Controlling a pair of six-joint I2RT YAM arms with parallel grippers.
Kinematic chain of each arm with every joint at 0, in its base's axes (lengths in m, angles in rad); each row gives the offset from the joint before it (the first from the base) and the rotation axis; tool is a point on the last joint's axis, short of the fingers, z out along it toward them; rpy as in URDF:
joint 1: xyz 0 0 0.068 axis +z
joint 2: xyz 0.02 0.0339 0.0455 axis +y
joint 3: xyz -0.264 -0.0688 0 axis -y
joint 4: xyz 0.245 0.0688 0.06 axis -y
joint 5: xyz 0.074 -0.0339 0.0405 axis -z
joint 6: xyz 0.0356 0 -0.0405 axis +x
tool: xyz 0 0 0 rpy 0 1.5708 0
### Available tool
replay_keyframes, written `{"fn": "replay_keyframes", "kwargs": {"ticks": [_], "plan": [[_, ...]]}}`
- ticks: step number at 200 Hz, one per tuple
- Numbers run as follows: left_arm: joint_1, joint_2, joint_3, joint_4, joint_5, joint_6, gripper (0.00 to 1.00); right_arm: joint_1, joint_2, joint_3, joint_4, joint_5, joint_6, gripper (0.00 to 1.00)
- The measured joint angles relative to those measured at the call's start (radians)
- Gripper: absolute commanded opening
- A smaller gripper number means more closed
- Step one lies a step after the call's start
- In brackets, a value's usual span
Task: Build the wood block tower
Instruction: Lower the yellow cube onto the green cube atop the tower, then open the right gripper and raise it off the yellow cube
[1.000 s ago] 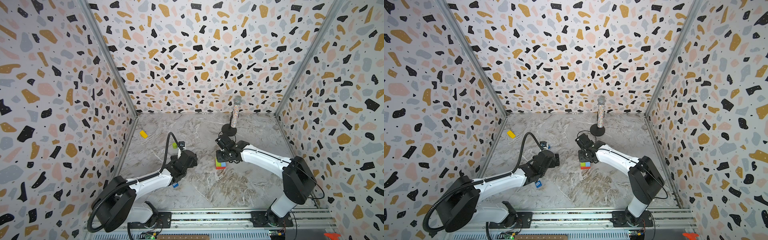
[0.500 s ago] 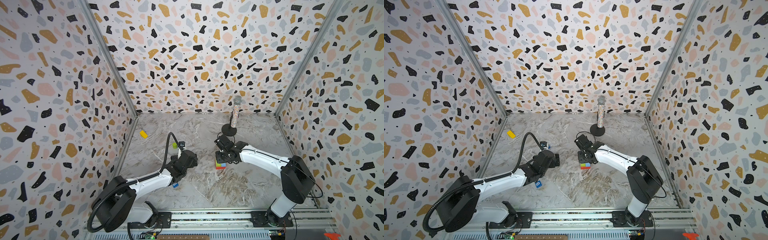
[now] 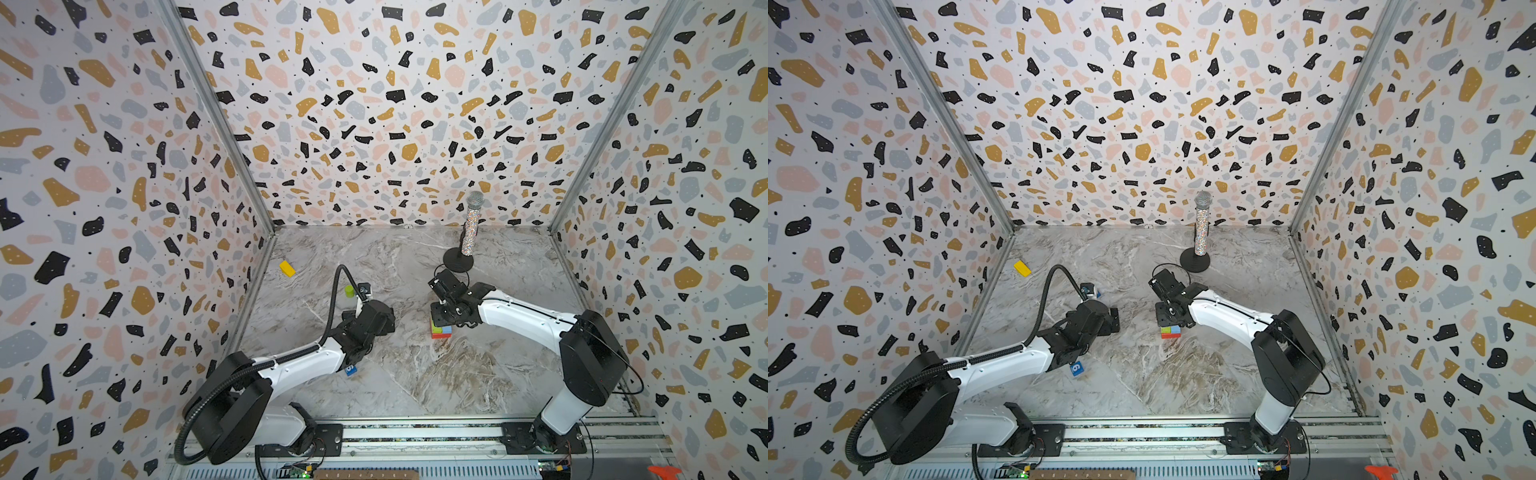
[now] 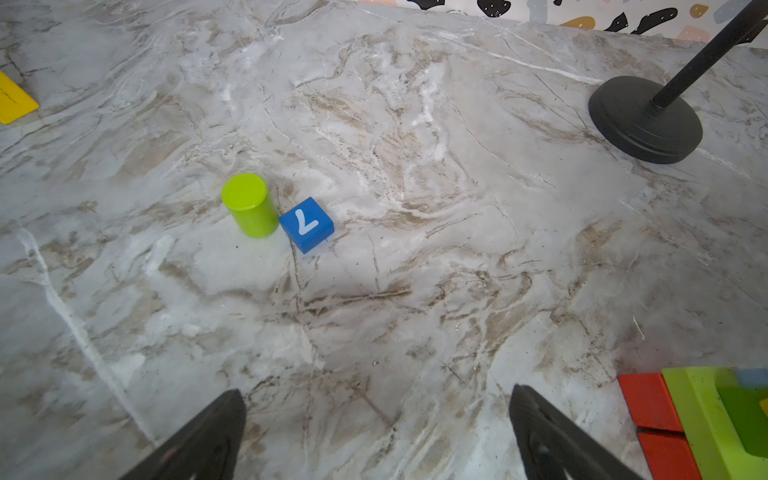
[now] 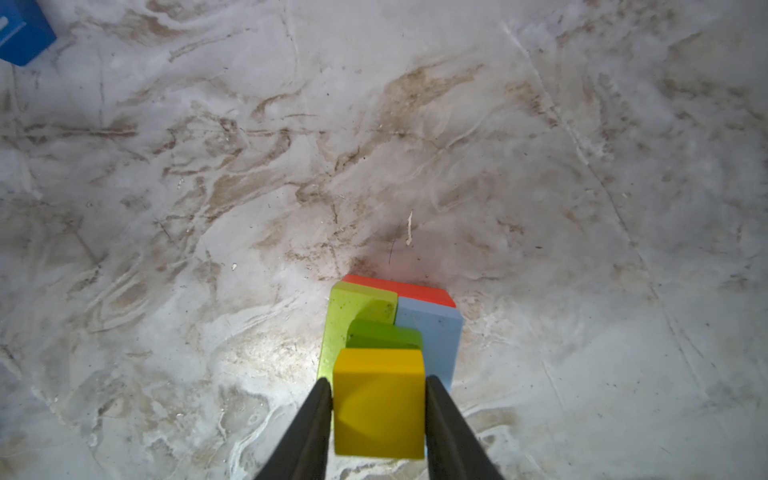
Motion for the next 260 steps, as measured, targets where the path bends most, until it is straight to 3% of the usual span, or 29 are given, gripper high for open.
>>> {"fn": "replay_keyframes", "kwargs": {"ticks": [107, 260], "plan": [[0.000, 0.000, 0.000, 0.000, 0.000, -0.001, 1.00, 0.000, 0.000, 0.000, 0.015, 0.003, 0.000, 0.54], [0.004, -0.033, 0.001, -0.024, -0.041, 0.003, 1.00, -0.001, -0.002, 0.002, 0.005, 0.019, -0.039, 0.58]]}}
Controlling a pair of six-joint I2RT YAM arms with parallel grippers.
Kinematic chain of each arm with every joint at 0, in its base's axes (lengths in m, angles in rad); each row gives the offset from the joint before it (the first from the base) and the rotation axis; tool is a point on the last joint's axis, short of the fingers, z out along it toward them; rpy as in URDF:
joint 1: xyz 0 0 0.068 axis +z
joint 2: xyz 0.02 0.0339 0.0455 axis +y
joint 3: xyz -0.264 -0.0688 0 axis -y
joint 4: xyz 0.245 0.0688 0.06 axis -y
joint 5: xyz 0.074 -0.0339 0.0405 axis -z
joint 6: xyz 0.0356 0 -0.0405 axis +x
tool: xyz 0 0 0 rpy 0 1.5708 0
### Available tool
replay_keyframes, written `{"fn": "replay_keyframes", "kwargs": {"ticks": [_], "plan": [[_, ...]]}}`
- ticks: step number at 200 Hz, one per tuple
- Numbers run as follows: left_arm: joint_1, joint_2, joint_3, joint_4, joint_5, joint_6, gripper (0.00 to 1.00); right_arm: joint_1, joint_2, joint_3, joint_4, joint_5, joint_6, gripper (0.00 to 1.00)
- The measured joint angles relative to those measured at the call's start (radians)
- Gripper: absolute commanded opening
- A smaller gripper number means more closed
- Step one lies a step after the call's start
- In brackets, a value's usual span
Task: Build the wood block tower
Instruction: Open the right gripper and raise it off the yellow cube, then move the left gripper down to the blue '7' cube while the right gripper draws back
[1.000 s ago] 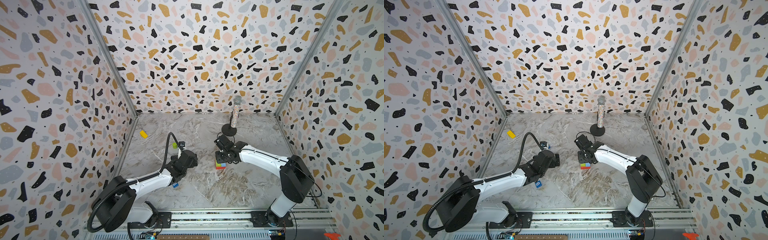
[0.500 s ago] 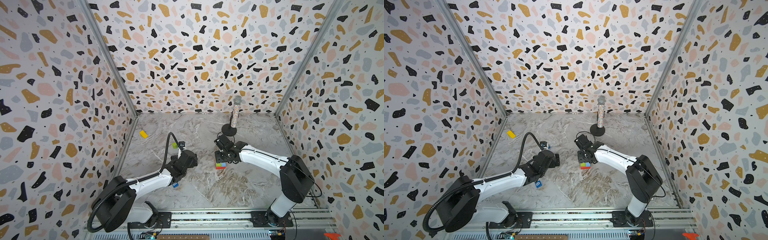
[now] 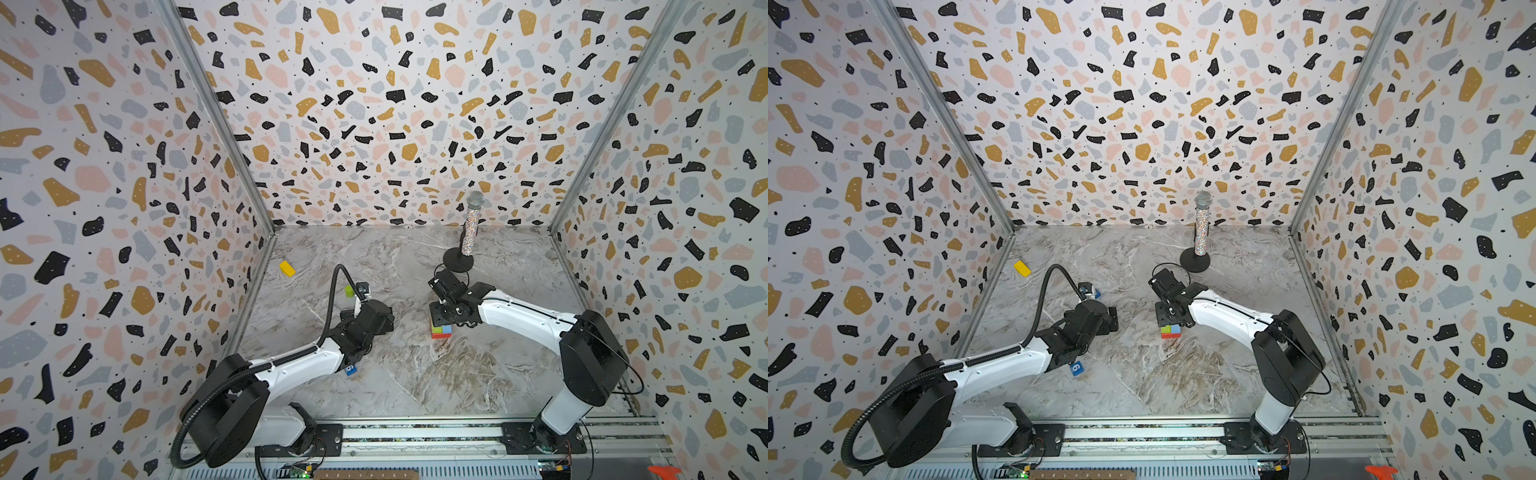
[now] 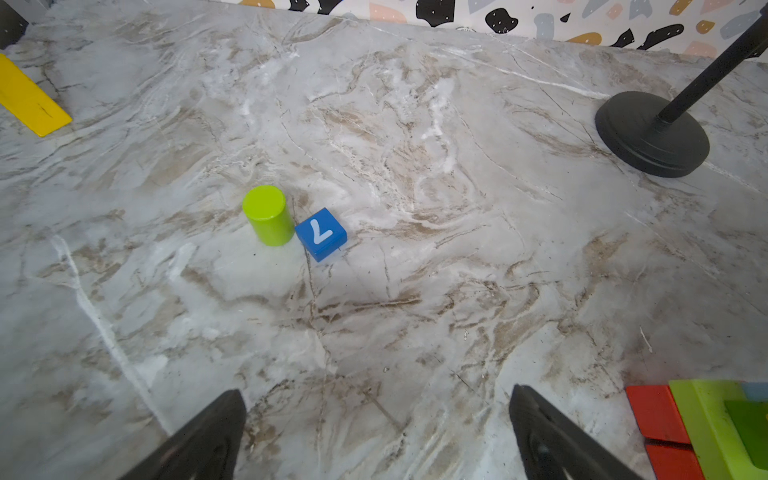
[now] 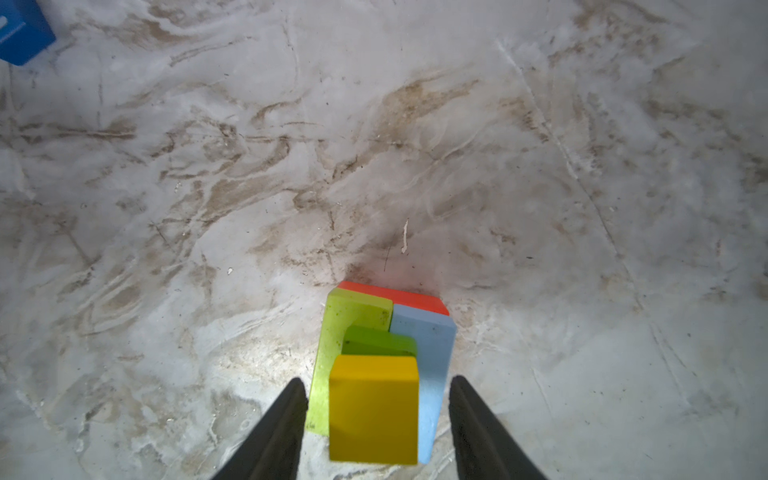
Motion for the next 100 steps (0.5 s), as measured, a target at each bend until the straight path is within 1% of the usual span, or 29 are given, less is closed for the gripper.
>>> {"fn": "replay_keyframes", "kwargs": {"ticks": [21, 50, 67, 79, 100], "plan": [[0.003, -0.024, 0.006, -0.024, -0.013, 0.000, 1.00, -0.008, -0.014, 0.000, 0.000, 0.002, -0.020, 0.58], [0.011, -0.037, 0.052, -0.068, -0.014, 0.000, 1.00, -0.024, -0.089, 0.000, 0.008, 0.002, -0.063, 0.62], [0.023, -0.032, 0.097, -0.100, -0.012, -0.002, 0.98, -0.042, -0.170, -0.005, 0.037, -0.006, -0.092, 0.67], [0.036, -0.023, 0.132, -0.122, -0.011, -0.002, 0.94, -0.060, -0.245, -0.026, 0.077, -0.021, -0.114, 0.72], [0.069, 0.010, 0.181, -0.146, 0.000, -0.007, 0.88, -0.100, -0.380, -0.088, 0.144, -0.060, -0.142, 0.76]]}}
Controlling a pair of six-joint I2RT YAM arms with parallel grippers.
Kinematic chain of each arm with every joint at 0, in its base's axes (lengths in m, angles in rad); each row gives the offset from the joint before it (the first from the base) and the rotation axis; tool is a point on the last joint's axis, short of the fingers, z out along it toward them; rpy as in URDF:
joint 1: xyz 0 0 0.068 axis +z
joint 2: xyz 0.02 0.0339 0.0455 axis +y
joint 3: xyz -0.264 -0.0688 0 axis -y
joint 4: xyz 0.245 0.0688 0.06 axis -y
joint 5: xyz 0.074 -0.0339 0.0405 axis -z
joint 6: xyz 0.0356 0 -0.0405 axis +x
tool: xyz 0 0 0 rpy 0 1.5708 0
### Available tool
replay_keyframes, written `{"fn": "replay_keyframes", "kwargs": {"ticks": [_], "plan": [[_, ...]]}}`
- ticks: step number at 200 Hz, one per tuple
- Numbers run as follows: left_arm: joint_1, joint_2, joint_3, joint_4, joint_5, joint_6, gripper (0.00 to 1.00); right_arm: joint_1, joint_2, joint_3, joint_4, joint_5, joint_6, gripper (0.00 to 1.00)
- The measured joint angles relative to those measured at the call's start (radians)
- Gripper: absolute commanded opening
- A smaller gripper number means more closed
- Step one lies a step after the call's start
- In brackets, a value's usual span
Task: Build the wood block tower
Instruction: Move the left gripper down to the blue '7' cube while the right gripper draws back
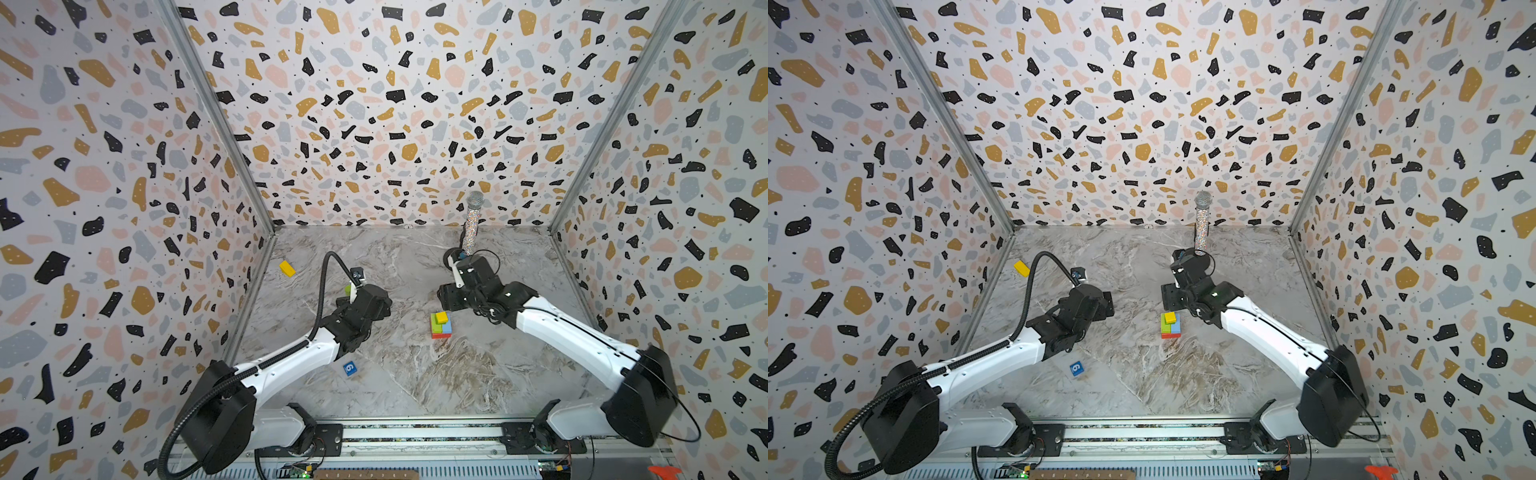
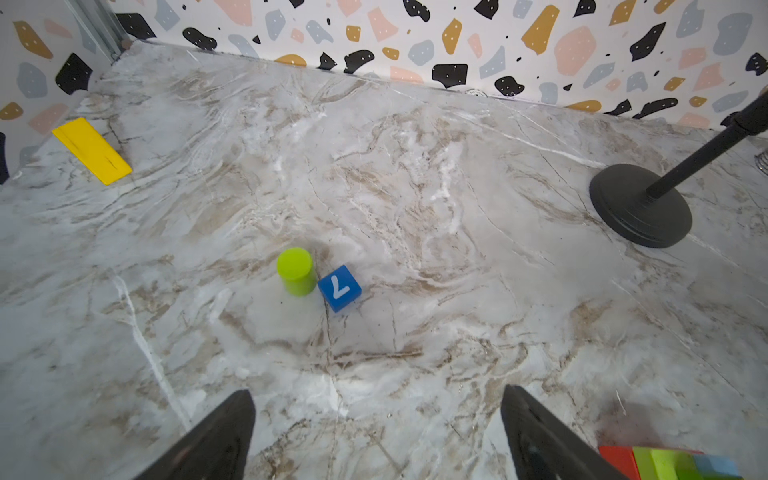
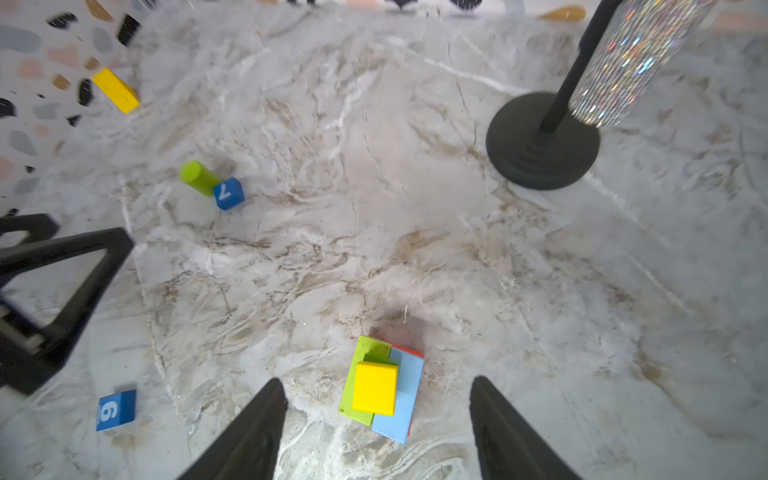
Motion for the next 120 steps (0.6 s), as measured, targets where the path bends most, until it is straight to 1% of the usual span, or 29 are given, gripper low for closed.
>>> {"fn": "replay_keyframes", "kwargs": {"ticks": [16, 36, 66, 91, 99, 120], "plan": [[0.034, 0.038, 0.028, -0.015, 0.029, -0.008, 0.81, -0.033, -0.085, -0.049, 0.044, -0.033, -0.014, 0.78], [0.075, 0.111, 0.071, -0.043, 0.069, -0.025, 0.73, -0.061, -0.143, -0.094, 0.084, -0.058, -0.029, 0.78], [0.102, 0.242, 0.167, -0.098, 0.078, -0.042, 0.71, -0.070, -0.201, -0.191, 0.145, -0.085, -0.036, 0.75], [0.111, 0.318, 0.218, -0.111, 0.081, -0.064, 0.70, -0.079, -0.247, -0.270, 0.180, -0.104, -0.033, 0.73], [0.115, 0.337, 0.225, -0.112, 0.087, -0.074, 0.69, -0.081, -0.261, -0.287, 0.189, -0.114, -0.029, 0.75], [0.130, 0.386, 0.243, -0.119, 0.103, -0.095, 0.69, -0.084, -0.307, -0.332, 0.228, -0.140, -0.016, 0.87]]}}
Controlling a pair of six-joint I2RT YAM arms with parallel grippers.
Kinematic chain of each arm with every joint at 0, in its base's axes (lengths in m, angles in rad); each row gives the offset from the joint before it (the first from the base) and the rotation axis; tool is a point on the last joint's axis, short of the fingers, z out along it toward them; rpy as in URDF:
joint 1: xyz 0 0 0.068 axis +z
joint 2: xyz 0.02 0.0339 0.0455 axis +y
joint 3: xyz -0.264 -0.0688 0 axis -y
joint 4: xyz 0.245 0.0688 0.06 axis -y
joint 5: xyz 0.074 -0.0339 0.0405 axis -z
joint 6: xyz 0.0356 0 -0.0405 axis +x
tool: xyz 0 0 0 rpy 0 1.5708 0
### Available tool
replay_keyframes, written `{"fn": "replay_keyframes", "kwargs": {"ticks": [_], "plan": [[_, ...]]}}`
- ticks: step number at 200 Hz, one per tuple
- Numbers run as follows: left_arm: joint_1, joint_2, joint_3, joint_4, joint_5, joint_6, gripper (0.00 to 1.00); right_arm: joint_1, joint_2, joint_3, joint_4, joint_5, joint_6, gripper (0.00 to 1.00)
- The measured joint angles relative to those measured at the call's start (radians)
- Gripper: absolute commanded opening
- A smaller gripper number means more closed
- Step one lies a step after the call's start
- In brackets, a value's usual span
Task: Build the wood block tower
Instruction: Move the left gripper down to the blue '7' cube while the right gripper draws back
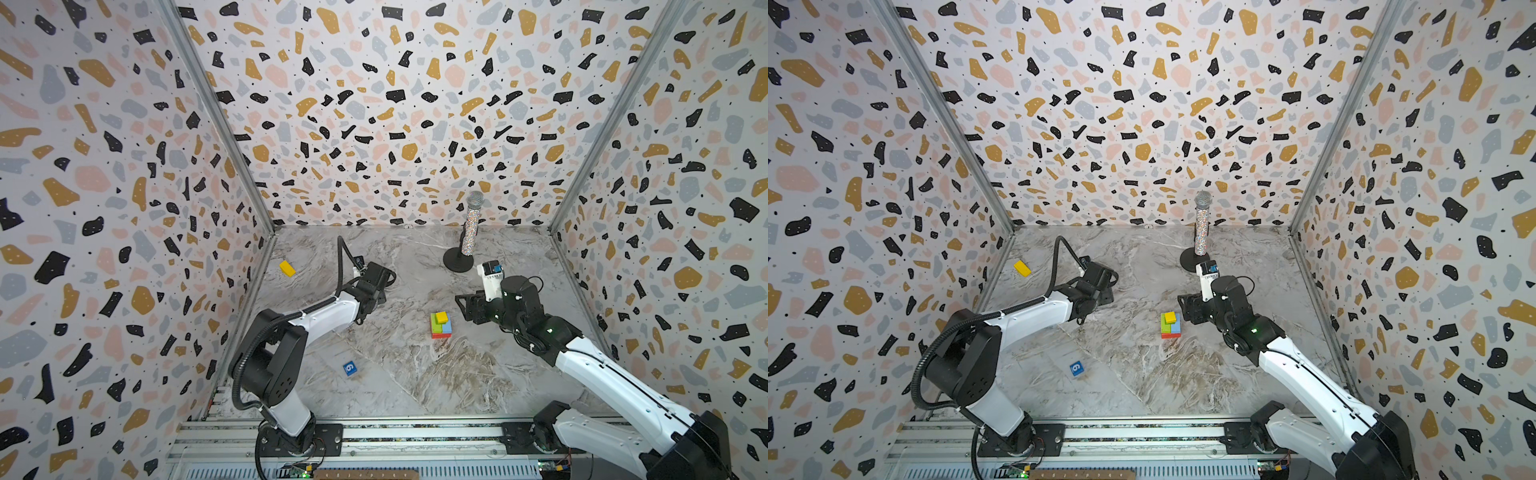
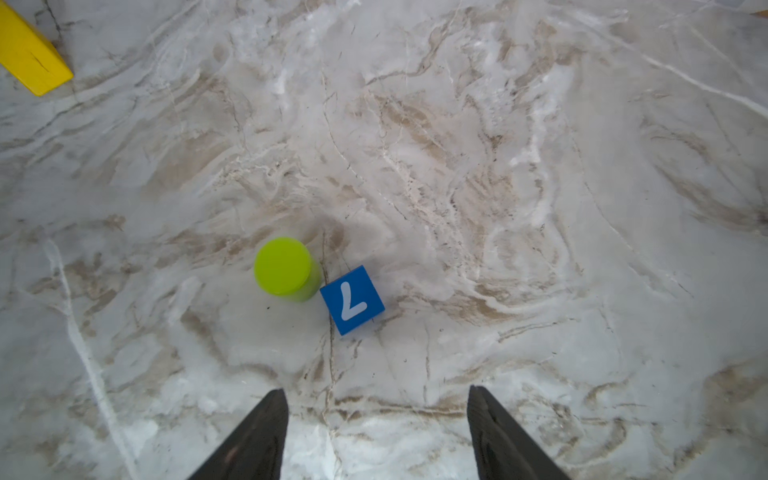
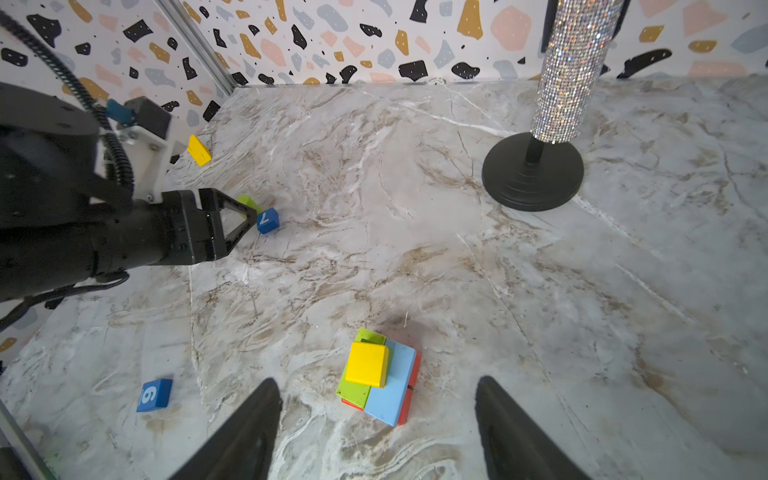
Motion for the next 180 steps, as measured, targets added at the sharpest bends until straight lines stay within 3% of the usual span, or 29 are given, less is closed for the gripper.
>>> {"fn": "replay_keyframes", "kwargs": {"ticks": [32, 102, 180], "plan": [[0.024, 0.051, 0.020, -0.006, 0.008, -0.025, 0.73, -0.001, -0.035, -0.023, 0.036, -0.037, 0.009, 1.00], [0.090, 0.107, 0.036, -0.002, 0.034, -0.058, 0.73, -0.002, -0.045, -0.063, 0.091, -0.091, 0.028, 0.99], [0.093, 0.180, 0.085, 0.026, 0.051, -0.084, 0.67, -0.004, -0.053, -0.072, 0.109, -0.112, 0.033, 0.99]]}}
